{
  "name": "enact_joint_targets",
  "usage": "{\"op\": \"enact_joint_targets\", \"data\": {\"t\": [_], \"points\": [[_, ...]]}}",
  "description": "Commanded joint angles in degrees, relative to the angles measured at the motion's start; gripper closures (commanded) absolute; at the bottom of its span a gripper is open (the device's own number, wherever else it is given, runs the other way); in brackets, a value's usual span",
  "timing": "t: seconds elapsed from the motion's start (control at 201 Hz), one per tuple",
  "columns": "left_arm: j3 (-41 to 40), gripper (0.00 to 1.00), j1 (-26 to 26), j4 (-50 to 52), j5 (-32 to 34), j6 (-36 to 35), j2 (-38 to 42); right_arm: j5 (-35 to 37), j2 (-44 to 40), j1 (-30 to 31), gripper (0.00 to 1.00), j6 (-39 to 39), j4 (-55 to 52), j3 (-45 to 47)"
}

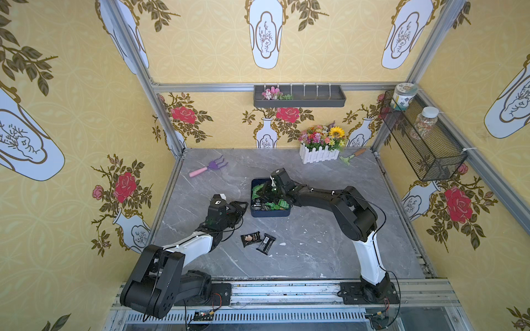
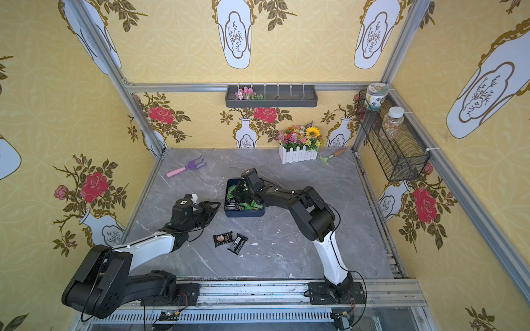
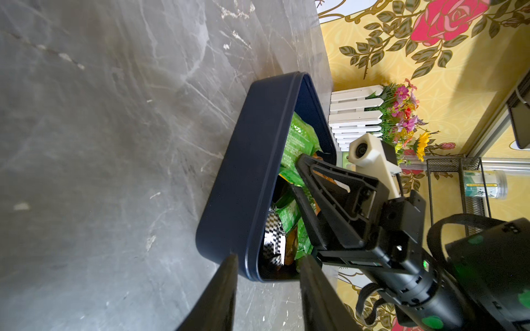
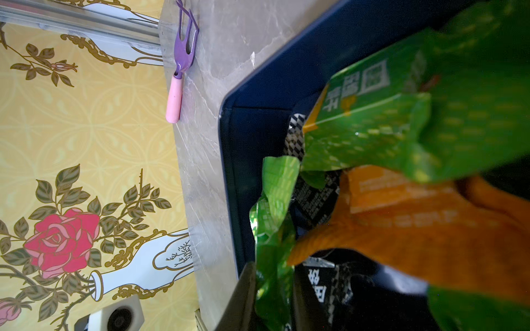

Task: Take the cookies out of the storage box
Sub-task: Pick up the cookie from the storage box, then place the cookie at the center of the board.

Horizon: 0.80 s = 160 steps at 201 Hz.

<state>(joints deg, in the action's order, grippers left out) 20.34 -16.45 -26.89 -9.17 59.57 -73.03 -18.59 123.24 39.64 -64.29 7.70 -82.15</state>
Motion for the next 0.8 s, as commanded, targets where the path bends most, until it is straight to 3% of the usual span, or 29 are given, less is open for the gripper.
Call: {"op": "enact_joint_targets", "data": {"t": [0.0,0.368,0.592,0.792], "points": [[0.12,0.59,0.1,0.73,0.3,-1.03,0.82,-0.55,-1.16,0.0,0.89,0.04,2.28,0.64],[0.44,0.57,0.14,5.23,3.1,-1.91,6.15,-1.91,-11.12,0.26,0.89,5.34,-2.23,4.81],[1.12,0.54,0.11,5.98,2.73,-2.62,5.49,2.09,-26.32,0.85,0.89,12.93,-11.65,17.48],[1.58,0.54,-0.05,5.45,2.67,-2.37,4.59,8.21,-38.63,8.1,0.88,12.17,-19.79,27.9]]}}
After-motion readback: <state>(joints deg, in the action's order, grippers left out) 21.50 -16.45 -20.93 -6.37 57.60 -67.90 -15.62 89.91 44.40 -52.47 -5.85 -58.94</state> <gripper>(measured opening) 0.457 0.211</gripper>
